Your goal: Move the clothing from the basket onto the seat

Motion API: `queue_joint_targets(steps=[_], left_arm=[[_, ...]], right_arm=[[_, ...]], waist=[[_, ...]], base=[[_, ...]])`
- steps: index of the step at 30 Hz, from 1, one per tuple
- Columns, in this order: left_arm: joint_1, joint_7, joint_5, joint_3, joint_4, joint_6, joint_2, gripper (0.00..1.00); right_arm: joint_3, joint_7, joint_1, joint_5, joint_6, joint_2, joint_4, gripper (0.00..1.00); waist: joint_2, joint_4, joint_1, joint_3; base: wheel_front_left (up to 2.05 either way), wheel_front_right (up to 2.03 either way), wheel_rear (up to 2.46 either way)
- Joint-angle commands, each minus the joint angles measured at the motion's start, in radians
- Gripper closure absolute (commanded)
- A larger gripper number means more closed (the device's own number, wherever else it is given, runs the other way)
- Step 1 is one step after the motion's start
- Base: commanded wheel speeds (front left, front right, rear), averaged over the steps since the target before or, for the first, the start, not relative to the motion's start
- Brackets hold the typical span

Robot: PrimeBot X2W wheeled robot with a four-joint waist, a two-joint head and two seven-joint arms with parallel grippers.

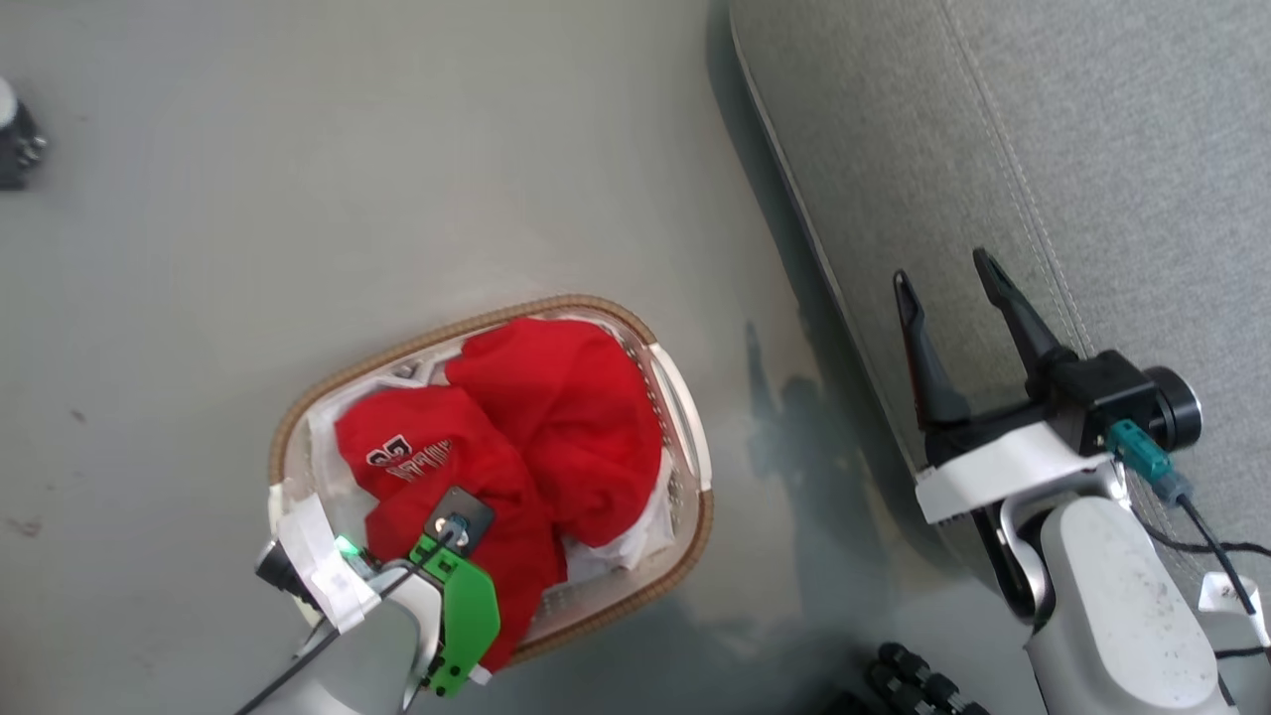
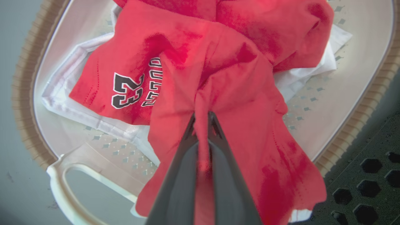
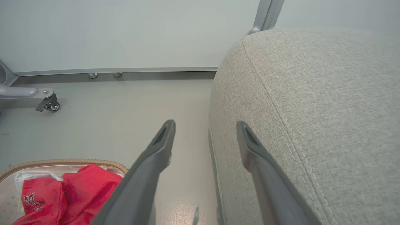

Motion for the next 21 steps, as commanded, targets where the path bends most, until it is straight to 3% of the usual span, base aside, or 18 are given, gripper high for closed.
queue_joint_targets(steps=[1,10,21], left_arm=[[0.02,-0.016,-0.009,-0.007,-0.005,-0.004,-0.006,1.0],[0.067,-0.107,-0.065,-0.029,-0.066,-0.015,-0.013,1.0],[0.017,-0.143,-0.078,-0.077,-0.18,-0.022,-0.005,1.0]], right_arm=[[-0.01,-0.005,0.024,-0.013,-0.001,-0.004,0.006,0.0],[-0.049,-0.005,0.11,-0.075,-0.001,-0.004,0.035,0.0],[-0.085,-0.005,0.241,-0.11,-0.001,-0.004,0.06,0.0]], waist=[[0.0,0.064,0.0,-0.092],[0.0,0.14,0.0,-0.282],[0.0,0.182,0.0,-0.496]], base=[[0.0,0.0,0.0],[0.0,0.0,0.0],[0.0,0.0,0.0]])
